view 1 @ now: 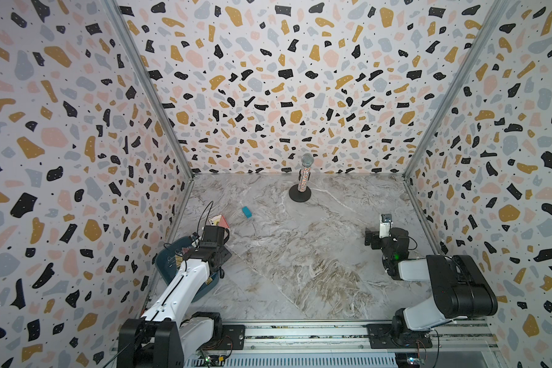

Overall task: Take out the binder clips from the storage box
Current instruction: Move the storage box to the center of the board.

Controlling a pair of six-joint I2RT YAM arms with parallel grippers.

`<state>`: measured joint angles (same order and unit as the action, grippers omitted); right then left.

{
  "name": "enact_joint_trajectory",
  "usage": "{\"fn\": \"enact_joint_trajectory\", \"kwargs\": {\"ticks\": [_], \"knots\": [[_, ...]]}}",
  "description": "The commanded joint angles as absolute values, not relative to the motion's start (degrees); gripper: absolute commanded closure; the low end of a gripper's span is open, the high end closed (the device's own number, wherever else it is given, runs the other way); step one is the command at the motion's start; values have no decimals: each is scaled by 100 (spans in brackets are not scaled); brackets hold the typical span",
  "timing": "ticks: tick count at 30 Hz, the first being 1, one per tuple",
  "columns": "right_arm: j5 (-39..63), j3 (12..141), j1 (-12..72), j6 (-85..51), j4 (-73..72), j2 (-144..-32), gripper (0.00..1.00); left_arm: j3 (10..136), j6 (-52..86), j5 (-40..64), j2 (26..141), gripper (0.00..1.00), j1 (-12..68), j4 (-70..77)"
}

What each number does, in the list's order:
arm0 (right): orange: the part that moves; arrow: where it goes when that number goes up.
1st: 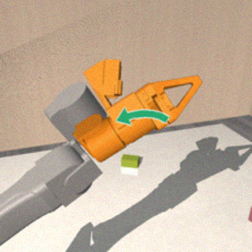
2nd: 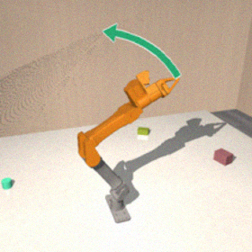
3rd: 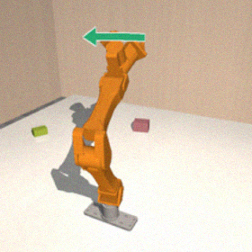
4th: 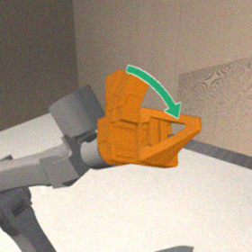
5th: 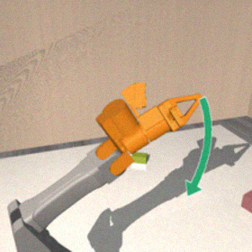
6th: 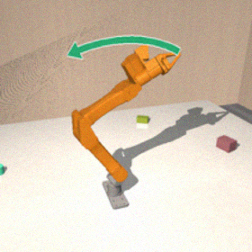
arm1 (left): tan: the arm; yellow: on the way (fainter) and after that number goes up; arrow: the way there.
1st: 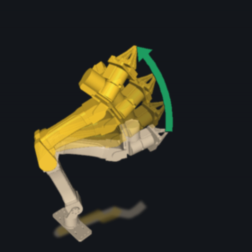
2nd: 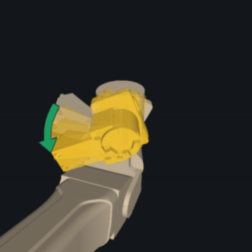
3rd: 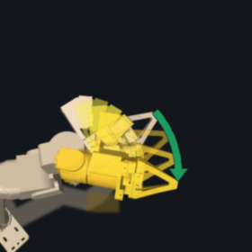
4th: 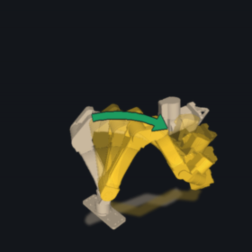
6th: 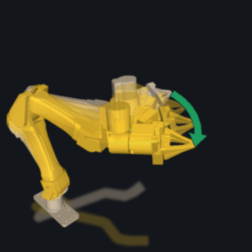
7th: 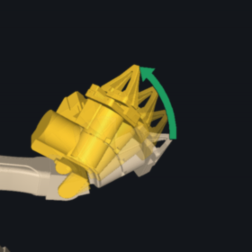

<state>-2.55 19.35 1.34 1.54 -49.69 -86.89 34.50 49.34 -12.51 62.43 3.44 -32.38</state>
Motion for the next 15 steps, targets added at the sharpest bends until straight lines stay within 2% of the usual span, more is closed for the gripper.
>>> {"fn": "enact_joint_trajectory", "kwargs": {"ticks": [1, 15], "knots": [[-238, 2082, 124, 169, -4948, -8664, 0, 3289, 5077, -1099, 6240, 41, 316, -3155], [-237, 2075, 131, 168, -4948, -8660, 0, 3189, 5316, -841, 6532, 54, 758, -2634]]}}
